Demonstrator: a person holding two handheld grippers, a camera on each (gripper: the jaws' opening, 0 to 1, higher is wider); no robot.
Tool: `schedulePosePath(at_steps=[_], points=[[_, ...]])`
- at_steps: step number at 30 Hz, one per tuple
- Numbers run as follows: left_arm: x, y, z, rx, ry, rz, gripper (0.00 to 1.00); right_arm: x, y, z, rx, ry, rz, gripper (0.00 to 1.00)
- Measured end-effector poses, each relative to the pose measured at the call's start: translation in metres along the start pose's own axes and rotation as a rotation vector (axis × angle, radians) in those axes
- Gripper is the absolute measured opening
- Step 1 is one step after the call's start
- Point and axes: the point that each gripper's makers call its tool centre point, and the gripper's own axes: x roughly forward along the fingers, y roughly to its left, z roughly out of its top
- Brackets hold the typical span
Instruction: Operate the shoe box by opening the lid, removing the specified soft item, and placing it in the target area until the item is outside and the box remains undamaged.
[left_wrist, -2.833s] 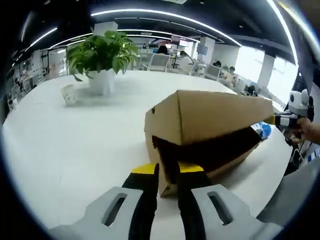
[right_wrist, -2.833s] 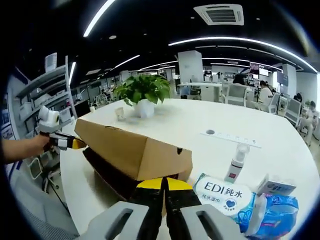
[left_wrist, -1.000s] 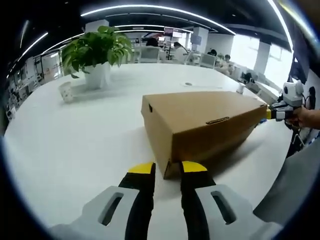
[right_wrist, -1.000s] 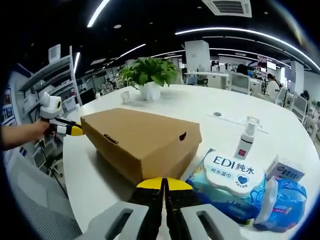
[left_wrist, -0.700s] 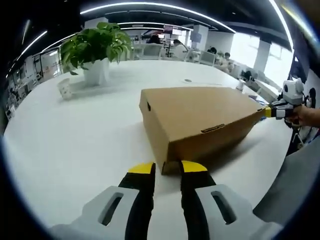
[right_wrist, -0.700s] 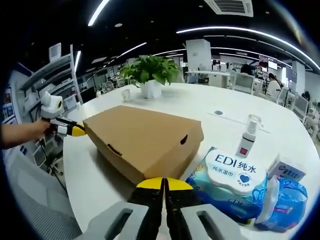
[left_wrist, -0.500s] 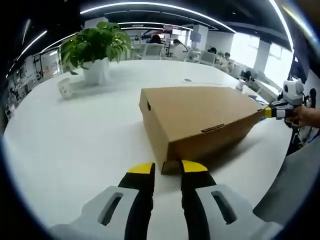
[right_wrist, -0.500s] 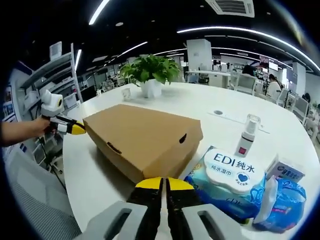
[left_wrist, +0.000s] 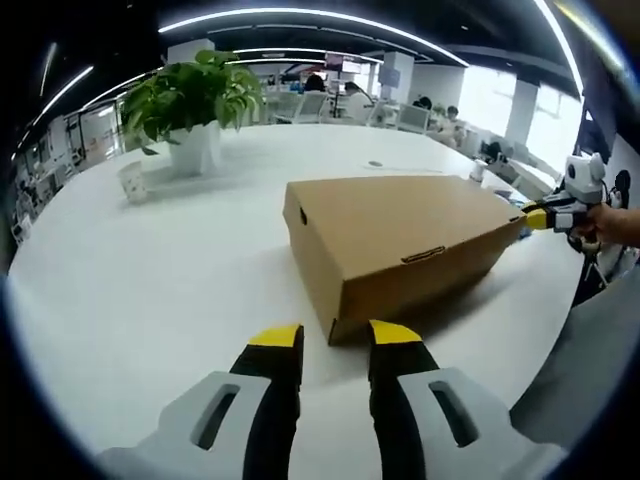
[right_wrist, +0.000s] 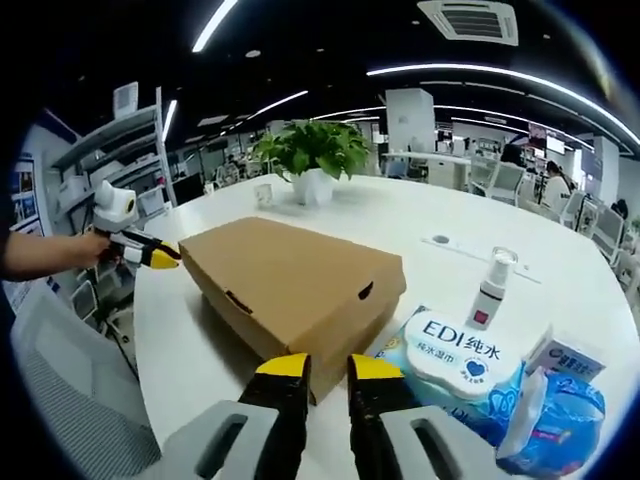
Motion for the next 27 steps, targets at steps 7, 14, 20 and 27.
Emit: schedulePosePath(at_steps=[7,14,20,27], points=[[-0.001,0.001,0.011,0.024,-0.019,-0.008,0.28,-0.004,-0.003,0.003,-0.005,-0.013,0.014,0.17],[0.005,-0.004,0.017,0.056,-0.016,-0.029,0.31,-0.006,-0.001,0.006,-0.009,-0.028,0.044,0.17],[0.009,-0.007,0.016,0.068,-0.006,-0.038,0.30,-0.009,0.003,0.009,0.007,-0.053,0.087,0.21],[0.014,-0.010,0.016,0.076,0.004,-0.049,0.30,-0.007,0.011,0.009,-0.005,-0.055,0.115,0.26]])
